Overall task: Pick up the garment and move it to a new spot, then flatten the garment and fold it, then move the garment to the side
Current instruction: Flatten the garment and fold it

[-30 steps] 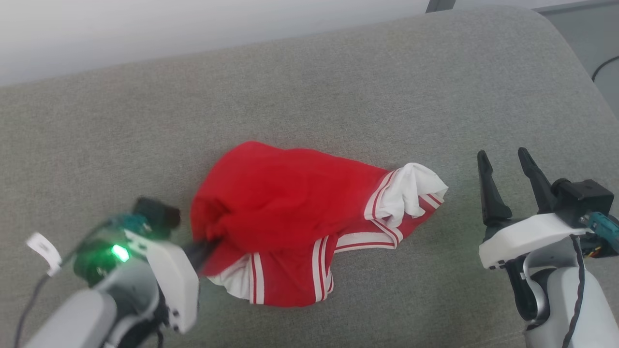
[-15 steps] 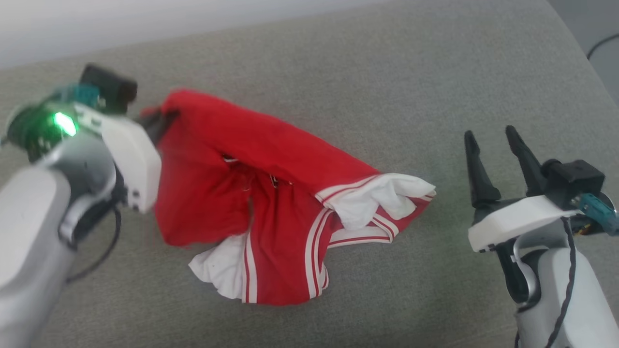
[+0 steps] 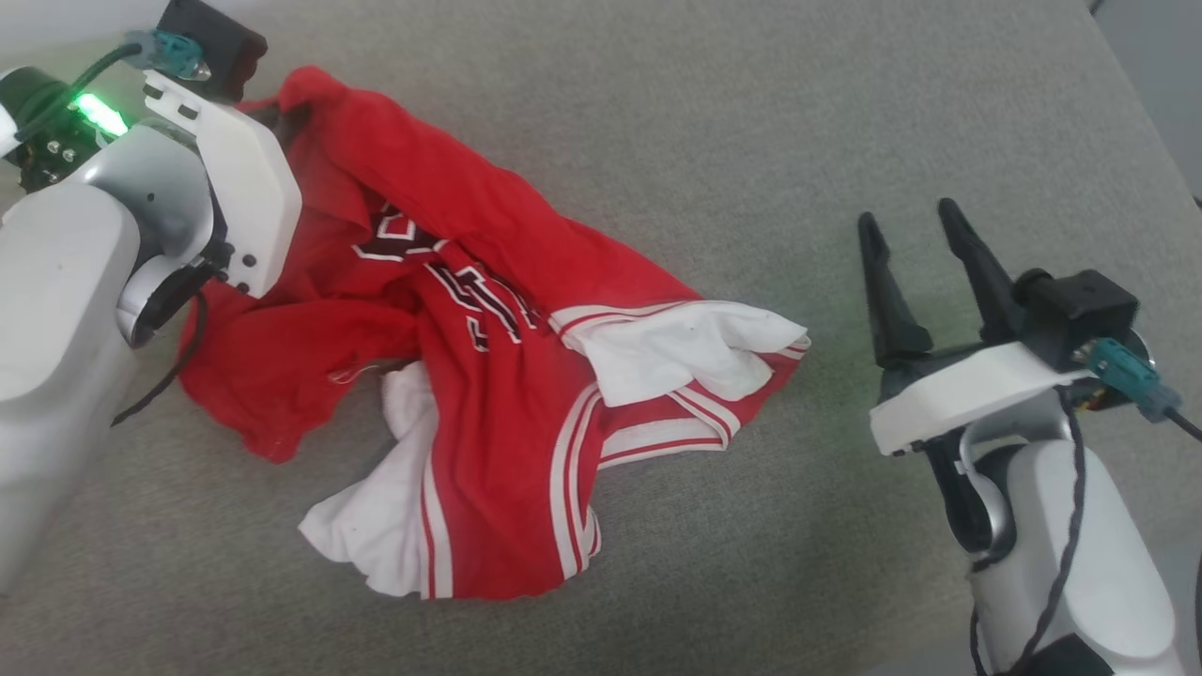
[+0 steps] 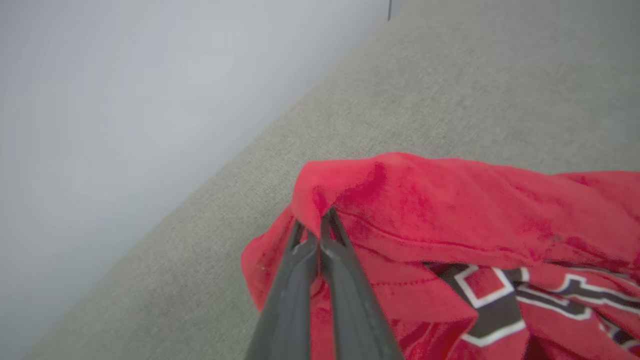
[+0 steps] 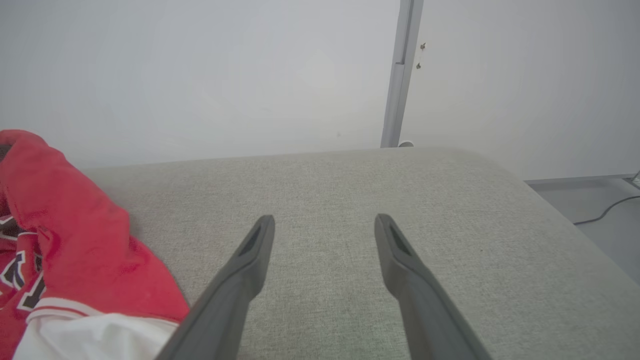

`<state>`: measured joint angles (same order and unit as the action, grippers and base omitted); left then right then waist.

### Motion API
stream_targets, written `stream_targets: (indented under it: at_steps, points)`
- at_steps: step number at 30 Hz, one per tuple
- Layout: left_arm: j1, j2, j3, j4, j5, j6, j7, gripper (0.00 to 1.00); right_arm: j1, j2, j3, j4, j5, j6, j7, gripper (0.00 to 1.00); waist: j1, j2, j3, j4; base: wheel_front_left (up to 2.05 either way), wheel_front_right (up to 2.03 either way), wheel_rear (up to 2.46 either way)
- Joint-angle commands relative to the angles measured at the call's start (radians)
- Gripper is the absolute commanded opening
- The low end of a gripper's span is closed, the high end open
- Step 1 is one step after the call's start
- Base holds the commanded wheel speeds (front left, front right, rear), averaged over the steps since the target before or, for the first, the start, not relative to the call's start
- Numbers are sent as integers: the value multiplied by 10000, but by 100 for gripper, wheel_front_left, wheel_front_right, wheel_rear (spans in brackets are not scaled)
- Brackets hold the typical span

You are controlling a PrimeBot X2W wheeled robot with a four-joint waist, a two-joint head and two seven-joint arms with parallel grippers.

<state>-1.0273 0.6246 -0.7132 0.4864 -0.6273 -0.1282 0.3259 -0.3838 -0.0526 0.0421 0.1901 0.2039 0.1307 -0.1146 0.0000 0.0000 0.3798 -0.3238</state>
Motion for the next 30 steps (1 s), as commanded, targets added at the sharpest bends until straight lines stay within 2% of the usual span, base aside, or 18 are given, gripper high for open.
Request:
stream_targets:
  at_steps: [1, 2, 4, 6, 7, 12, 20, 26, 30]
  points:
    - [-253, 32, -250, 290, -148, -20, -118, 0, -167, 32, 107, 34, 78, 3, -92, 100, 0, 0, 230, -181, 0, 0, 0]
    - [-325, 20, -475, 505, -308, -20, -123, 0, -207, 32, 134, 83, 110, 1, -131, 100, 0, 0, 286, -216, 0, 0, 0]
    - [-451, 16, -948, 893, -495, -21, -132, 10, -293, 28, 220, 199, 164, 1, -206, 100, 0, 0, 377, -277, 0, 0, 0]
    - [-588, 11, -1374, 1181, -812, -21, -125, 47, -353, 30, 292, 294, 192, 1, -271, 100, 0, 0, 406, -300, 0, 0, 0]
    - [-669, 23, -1551, 1300, -982, -21, -131, 100, -359, 31, 307, 332, 198, 1, -298, 100, 0, 0, 400, -290, 0, 0, 0]
    - [-809, 15, -2303, 1457, -1668, -22, -380, 100, -318, 29, 239, 596, 48, 1, -393, 100, 0, 0, 48, -13, 0, 0, 0]
    - [-460, 213, -3041, 1015, -2458, -23, -609, 100, 27, 29, -171, 709, -351, 3, -273, 100, 0, 0, -950, 878, 0, 0, 0]
    - [210, 367, -3243, 334, -2928, -4, -406, 100, 340, -56, -493, 604, -523, 1, -84, 100, 0, 0, -1659, 1593, 0, 0, 0]
    - [671, 399, -3286, -207, -3221, 187, -251, 100, 489, -115, -650, 516, -567, 1, -3, 100, 0, 0, -1925, 1919, 0, 0, 0]
